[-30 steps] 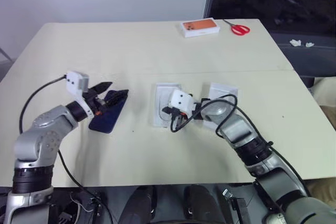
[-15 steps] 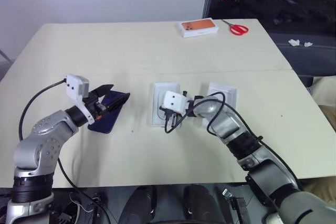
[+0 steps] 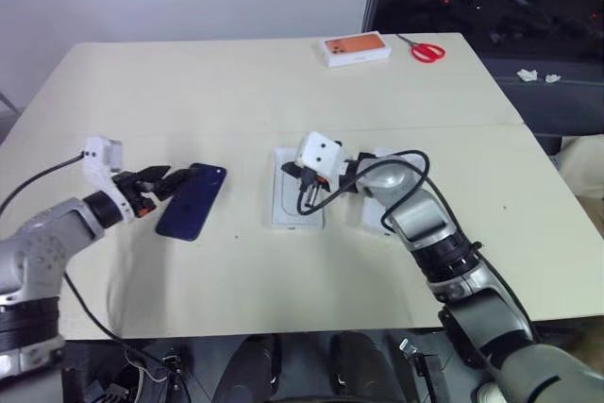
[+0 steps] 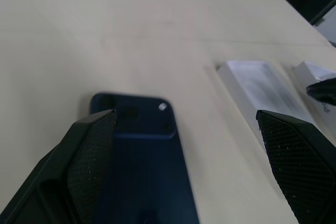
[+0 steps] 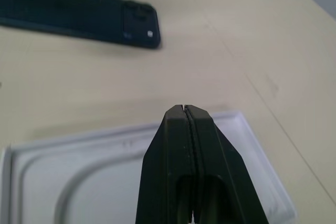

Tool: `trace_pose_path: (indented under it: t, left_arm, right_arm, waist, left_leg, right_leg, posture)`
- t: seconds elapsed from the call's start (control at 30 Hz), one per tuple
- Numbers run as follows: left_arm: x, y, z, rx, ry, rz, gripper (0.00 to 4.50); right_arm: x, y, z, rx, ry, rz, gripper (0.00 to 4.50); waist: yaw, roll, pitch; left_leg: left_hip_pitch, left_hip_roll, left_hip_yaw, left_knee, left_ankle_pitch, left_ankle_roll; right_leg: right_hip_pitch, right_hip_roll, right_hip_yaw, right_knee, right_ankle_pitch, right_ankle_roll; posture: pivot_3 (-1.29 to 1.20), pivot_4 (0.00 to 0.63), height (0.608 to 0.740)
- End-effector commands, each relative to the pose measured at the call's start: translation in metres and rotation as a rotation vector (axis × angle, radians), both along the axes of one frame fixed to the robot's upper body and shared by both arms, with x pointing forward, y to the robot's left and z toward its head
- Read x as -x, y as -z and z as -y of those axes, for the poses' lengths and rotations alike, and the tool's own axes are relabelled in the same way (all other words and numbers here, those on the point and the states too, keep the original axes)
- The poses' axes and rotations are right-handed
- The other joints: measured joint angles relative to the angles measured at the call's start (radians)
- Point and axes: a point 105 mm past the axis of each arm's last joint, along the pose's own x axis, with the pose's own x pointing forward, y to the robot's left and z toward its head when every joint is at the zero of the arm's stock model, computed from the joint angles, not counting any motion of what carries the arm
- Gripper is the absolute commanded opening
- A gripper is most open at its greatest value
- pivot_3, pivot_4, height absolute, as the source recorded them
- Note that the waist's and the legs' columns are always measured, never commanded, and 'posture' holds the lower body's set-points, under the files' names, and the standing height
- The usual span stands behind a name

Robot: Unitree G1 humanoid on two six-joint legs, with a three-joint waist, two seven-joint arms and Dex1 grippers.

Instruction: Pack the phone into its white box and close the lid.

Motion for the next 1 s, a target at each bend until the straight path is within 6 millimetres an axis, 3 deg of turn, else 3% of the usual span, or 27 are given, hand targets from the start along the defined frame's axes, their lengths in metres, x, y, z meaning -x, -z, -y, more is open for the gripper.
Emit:
trace_pose_path:
  t: [0.03, 0.2, 0.37, 0.67, 1.0]
  left_arm:
    - [0.002, -0.005, -0.023, 0.099, -0.025, -0.070, 4.50]
    - [0.003, 0.008, -0.042, 0.105, -0.014, -0.168, 4.50]
    - [-0.002, 0.019, -0.044, 0.103, 0.009, -0.210, 4.50]
    - [-0.007, 0.053, -0.028, 0.106, 0.097, -0.330, 4.50]
    - [-0.002, 0.078, -0.008, 0.095, 0.187, -0.436, 4.50]
  right_arm:
    - [0.007, -0.013, -0.033, -0.020, -0.065, 0.043, 0.04]
    - [0.014, -0.007, -0.077, -0.004, -0.133, 0.054, 0.04]
    - [0.013, 0.005, -0.095, 0.043, -0.134, 0.041, 0.04]
    - [0.012, 0.043, -0.111, 0.173, -0.088, -0.063, 0.04]
    - [0.015, 0.047, -0.118, 0.162, -0.082, -0.094, 0.04]
  waist:
    - [-0.002, 0.000, 0.000]
    - [-0.015, -0.001, 0.000]
    - [-0.015, -0.002, -0.001]
    - [-0.020, -0.002, -0.001]
    - [-0.016, -0.001, -0.003]
  left_leg:
    - [0.000, 0.000, 0.000, 0.000, 0.000, 0.000]
    - [0.000, 0.000, 0.000, -0.001, 0.002, -0.004]
    - [0.000, -0.001, -0.001, 0.000, 0.002, -0.004]
    - [0.000, -0.001, 0.000, -0.001, 0.003, -0.005]
    - [0.000, -0.002, 0.000, 0.000, 0.003, -0.004]
  right_leg:
    - [0.000, 0.000, 0.000, 0.000, 0.000, 0.000]
    - [-0.001, 0.000, -0.001, 0.001, 0.000, 0.000]
    - [-0.003, -0.001, -0.002, 0.000, 0.000, 0.000]
    - [-0.008, -0.001, -0.001, 0.006, 0.000, 0.000]
    - [-0.008, -0.001, -0.001, 0.008, 0.000, 0.000]
  posture:
    - [0.00, 0.150, 0.740]
    - [0.00, 0.150, 0.740]
    - [0.00, 0.150, 0.740]
    - [0.00, 0.150, 0.740]
    - [0.00, 0.150, 0.740]
